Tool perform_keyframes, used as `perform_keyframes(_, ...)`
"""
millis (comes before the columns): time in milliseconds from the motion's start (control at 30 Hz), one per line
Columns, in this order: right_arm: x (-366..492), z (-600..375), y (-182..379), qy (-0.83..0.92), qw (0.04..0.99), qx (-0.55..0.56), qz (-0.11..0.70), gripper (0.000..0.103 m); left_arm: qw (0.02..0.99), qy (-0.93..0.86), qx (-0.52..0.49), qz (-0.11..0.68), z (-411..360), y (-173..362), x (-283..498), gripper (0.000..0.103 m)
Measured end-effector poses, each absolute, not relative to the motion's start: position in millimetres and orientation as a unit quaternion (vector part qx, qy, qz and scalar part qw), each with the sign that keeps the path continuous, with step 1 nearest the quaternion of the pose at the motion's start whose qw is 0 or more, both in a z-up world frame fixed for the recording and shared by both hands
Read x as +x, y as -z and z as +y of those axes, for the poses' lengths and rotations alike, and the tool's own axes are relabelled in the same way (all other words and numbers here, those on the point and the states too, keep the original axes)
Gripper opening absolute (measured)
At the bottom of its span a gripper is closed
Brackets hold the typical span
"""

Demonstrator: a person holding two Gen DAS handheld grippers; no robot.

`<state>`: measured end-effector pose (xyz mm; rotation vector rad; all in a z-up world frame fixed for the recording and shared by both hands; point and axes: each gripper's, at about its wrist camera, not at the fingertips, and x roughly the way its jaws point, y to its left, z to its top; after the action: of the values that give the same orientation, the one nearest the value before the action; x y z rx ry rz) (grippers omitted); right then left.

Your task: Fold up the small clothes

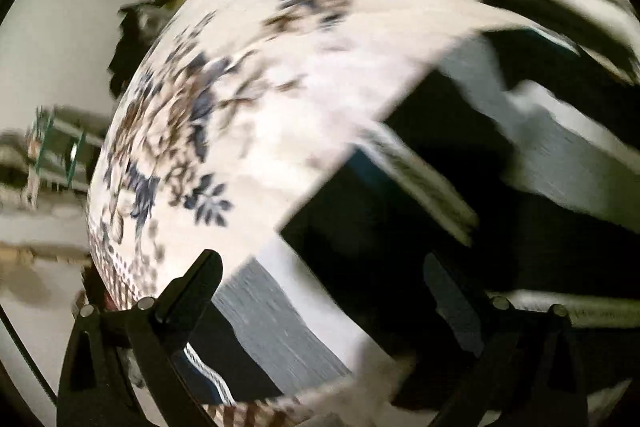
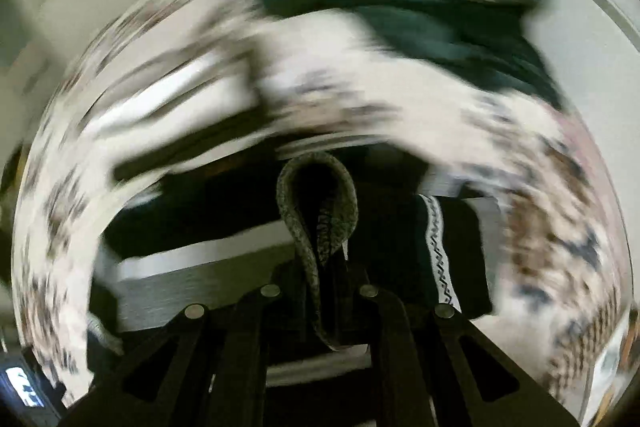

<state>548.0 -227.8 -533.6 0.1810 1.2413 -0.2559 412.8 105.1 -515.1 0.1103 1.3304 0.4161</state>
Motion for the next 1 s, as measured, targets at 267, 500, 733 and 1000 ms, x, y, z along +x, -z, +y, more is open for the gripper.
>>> perform_keyframes(267, 591.0, -32.8, 642.4, 0.052, 0.766, -0.047, 0.639, 0.009, 0.761, -0.22, -0.001, 0.611, 176.8, 553.3, 430.6, 0.103)
perform_keyframes(500, 582.8, -42.5, 661.9, 0.021, 0.735, 0.026, 0.677, 0.029, 0.753, -0.21, -0.06, 0.62, 201.1, 553.5, 409.4, 0.103)
perform_keyframes(733, 526.4, -139.6, 617.0, 0.052, 0.743, 0.126, 0.655, 0.089, 0.709, -0.26, -0.187, 0.629, 241.0, 532.0, 296.8, 0.103)
perform_keyframes(1000, 489.7, -184.8, 608.3, 0.11, 0.752, 0.078, 0.645, 0.09, 0.554, -0.312, -0.508, 0.582, 290.4, 582.0, 138.3, 0.103)
